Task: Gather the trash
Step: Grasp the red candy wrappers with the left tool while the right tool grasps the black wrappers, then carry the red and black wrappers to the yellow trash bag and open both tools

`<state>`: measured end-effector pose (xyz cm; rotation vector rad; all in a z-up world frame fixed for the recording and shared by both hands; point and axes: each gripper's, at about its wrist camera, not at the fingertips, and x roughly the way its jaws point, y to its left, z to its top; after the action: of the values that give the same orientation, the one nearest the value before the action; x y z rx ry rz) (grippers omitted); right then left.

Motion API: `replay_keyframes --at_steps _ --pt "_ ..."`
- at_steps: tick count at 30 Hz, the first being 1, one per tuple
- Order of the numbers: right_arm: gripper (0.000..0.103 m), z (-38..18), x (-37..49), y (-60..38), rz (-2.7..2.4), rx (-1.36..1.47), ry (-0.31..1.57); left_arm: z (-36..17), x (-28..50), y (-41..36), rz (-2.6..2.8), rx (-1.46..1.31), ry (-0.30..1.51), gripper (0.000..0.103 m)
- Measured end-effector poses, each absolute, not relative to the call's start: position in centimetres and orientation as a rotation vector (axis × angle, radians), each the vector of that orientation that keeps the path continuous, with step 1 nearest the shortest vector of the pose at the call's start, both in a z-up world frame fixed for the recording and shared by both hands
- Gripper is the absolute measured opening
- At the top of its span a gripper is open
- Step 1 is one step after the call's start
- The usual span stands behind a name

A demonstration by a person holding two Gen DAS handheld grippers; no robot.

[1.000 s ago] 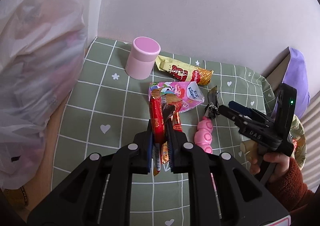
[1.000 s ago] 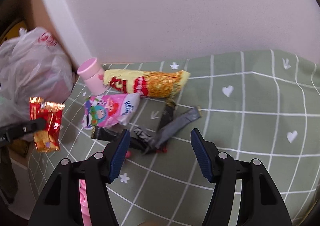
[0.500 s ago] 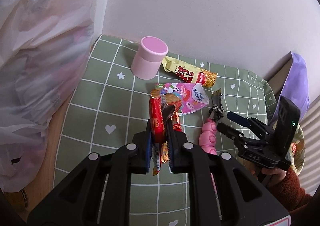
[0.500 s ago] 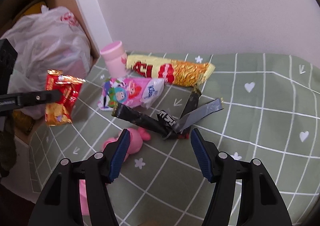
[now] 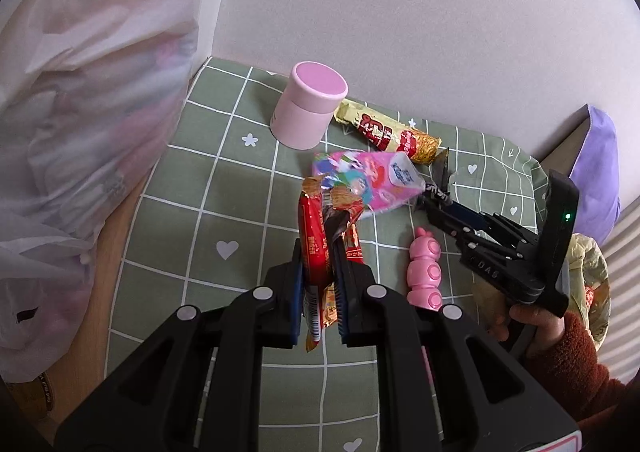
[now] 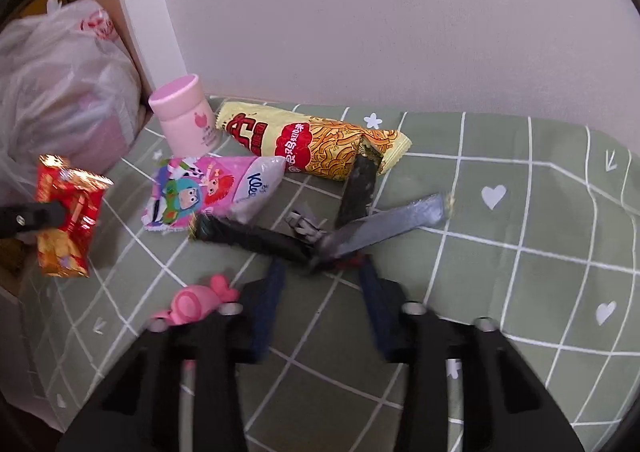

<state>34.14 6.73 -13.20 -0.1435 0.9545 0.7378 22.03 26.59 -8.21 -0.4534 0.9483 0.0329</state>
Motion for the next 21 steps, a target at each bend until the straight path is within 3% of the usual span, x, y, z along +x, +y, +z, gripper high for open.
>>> replay_keyframes --at_steps 6,7,8,10,18,21 --pt "0.033 -12.5 34.7 5.4 0.784 -0.03 0.962 -8.3 22.1 26.1 0.022 -0.455 0.955 0.012" --pt "0.036 -12.3 34.7 5.1 0.782 -0.011 0.958 -8.2 22.0 26.1 0.021 -0.453 0.953 0.012" --pt "0.045 -12.3 34.7 4.8 0.781 0.012 0.958 -8.1 22.0 26.1 0.021 -0.452 0.951 0.012" --pt "0.049 -12.1 34.7 4.0 0.771 0.09 0.96 -8.2 22.0 26.2 0.021 -0.452 0.949 0.012" --pt "0.049 -13.1 36.0 5.8 0.641 0.011 0.975 -8.1 21.9 26.3 0.014 -0.454 0.949 0.012" --pt "0.033 -13.2 35.5 7.1 0.687 -0.054 0.96 -8.0 21.8 26.1 0.012 -0.448 0.946 0.012"
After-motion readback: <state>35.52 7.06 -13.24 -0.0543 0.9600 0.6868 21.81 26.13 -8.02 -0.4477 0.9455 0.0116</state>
